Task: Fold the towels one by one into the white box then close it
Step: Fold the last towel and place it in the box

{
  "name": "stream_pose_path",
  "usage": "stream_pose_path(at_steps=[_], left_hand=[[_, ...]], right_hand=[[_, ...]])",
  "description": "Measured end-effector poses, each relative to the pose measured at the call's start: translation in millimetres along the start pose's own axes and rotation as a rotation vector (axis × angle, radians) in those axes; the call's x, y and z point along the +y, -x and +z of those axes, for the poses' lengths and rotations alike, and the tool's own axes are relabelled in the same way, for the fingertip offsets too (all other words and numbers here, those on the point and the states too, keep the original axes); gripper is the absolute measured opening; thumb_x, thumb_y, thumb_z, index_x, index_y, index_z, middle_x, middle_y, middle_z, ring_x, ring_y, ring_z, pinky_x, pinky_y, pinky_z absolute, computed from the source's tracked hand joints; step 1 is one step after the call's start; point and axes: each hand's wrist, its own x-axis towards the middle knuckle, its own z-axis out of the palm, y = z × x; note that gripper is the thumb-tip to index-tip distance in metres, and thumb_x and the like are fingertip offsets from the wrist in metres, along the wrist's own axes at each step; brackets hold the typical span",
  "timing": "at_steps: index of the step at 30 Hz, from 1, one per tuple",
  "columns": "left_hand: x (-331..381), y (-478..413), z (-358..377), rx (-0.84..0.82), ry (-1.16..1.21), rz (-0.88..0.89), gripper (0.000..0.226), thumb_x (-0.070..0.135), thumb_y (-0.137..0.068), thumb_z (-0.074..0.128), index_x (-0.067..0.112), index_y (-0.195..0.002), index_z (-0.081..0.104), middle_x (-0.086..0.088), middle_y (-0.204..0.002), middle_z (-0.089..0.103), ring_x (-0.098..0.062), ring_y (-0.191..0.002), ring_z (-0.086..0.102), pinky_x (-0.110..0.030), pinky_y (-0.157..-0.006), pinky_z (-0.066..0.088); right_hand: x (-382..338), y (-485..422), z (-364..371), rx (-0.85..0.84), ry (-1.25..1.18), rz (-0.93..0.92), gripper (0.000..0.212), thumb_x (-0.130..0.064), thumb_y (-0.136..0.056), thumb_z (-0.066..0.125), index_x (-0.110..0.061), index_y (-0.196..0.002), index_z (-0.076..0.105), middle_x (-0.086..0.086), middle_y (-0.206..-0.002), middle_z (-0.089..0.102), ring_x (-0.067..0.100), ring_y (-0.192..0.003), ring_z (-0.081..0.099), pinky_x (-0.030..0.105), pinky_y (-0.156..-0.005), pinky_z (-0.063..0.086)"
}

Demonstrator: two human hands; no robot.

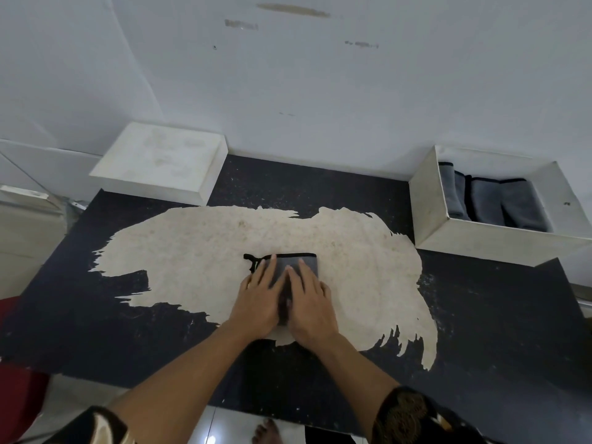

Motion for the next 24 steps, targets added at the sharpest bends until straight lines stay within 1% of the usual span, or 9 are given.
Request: stream_pose_path(at_steps=[2,4,6,7,9,15,17,20,24], left_hand=[[-7.7,-1.9,7.7,-0.132,-0.049,0.065,0.072,0.041,-0.101,0.034,0.027,-0.152,-0.014,-0.009,-0.157,-0.027,-0.028,-0.145,-0.024,-0.049,-0.121,0.000],[-17.7,-0.2,14.3,-0.191,-0.135,0.096,0.066,0.048,-0.099,0.014,0.026,-0.148,-0.023,-0.011,-0.155,-0.032,-0.029,-0.143,-0.029,-0.051,-0.121,-0.001],[-25.6,2.1,17.9,-0.191,-0.205,0.094,0.073,0.058,-0.085,-0.008,0.025,-0.147,-0.028,-0.012,-0.153,-0.036,-0.030,-0.142,-0.031,-0.050,-0.120,-0.004],[-27.7,2.4,18.7,-0.184,-0.232,0.092,0.077,0.060,-0.081,-0.013,0.024,-0.146,-0.030,-0.013,-0.153,-0.037,-0.030,-0.142,-0.031,-0.050,-0.120,-0.006],[-29.0,0.1,18.8,-0.172,-0.255,0.095,0.080,0.063,-0.078,-0.016,0.022,-0.146,-0.031,-0.014,-0.152,-0.037,-0.029,-0.142,-0.031,-0.049,-0.120,-0.007],[-35.9,-7.7,15.1,-0.208,-0.266,0.079,0.095,0.073,-0.073,-0.009,0.020,-0.150,-0.025,-0.016,-0.153,-0.036,-0.032,-0.144,-0.027,-0.048,-0.119,-0.005],[-35.7,-9.7,13.6,-0.222,-0.280,0.064,0.094,0.075,-0.078,0.000,0.018,-0.150,-0.024,-0.017,-0.154,-0.035,-0.033,-0.145,-0.025,-0.049,-0.120,-0.003],[-31.4,-10.8,10.6,-0.253,-0.284,0.041,0.092,0.069,-0.092,0.024,0.017,-0.150,-0.023,-0.016,-0.154,-0.034,-0.032,-0.145,-0.025,-0.047,-0.119,-0.004],[-24.9,-7.9,8.0,-0.257,-0.284,0.003,0.092,0.066,-0.094,0.028,0.014,-0.149,-0.023,-0.016,-0.152,-0.036,-0.030,-0.145,-0.026,-0.046,-0.121,-0.003]], right_hand=[[4.3,-7.0,3.3,-0.126,0.043,0.015,0.066,-0.030,-0.103,0.037,-0.017,-0.157,0.001,0.004,-0.163,-0.014,0.020,-0.150,-0.012,0.054,-0.121,0.006],[14.4,-8.8,7.5,-0.217,0.139,0.015,0.067,-0.038,-0.104,0.030,-0.015,-0.156,-0.008,0.005,-0.161,-0.022,0.020,-0.148,-0.020,0.057,-0.119,0.001],[22.9,-8.6,11.2,-0.246,0.209,-0.010,0.070,-0.045,-0.103,0.025,-0.016,-0.155,-0.011,0.005,-0.160,-0.025,0.020,-0.147,-0.022,0.059,-0.118,0.000],[24.6,-9.2,12.0,-0.246,0.221,-0.014,0.071,-0.047,-0.103,0.025,-0.016,-0.155,-0.011,0.006,-0.160,-0.025,0.021,-0.148,-0.022,0.060,-0.118,0.000],[25.2,-13.3,12.4,-0.229,0.232,-0.012,0.074,-0.053,-0.101,0.025,-0.017,-0.155,-0.010,0.008,-0.160,-0.025,0.024,-0.148,-0.021,0.061,-0.117,0.000],[26.2,-21.1,10.8,-0.257,0.271,0.003,0.081,-0.060,-0.098,0.027,-0.017,-0.155,-0.013,0.009,-0.159,-0.026,0.025,-0.148,-0.022,0.062,-0.117,-0.003],[25.9,-21.8,10.7,-0.268,0.272,0.008,0.082,-0.060,-0.098,0.027,-0.017,-0.154,-0.014,0.009,-0.159,-0.027,0.025,-0.148,-0.022,0.062,-0.117,-0.002],[23.2,-21.2,9.2,-0.276,0.273,0.016,0.081,-0.059,-0.099,0.026,-0.017,-0.154,-0.016,0.010,-0.159,-0.026,0.026,-0.148,-0.021,0.062,-0.117,-0.001],[15.3,-11.5,10.6,-0.224,0.239,0.053,0.078,-0.053,-0.101,0.027,-0.012,-0.154,-0.012,0.014,-0.161,-0.020,0.028,-0.149,-0.017,0.059,-0.118,-0.003]])
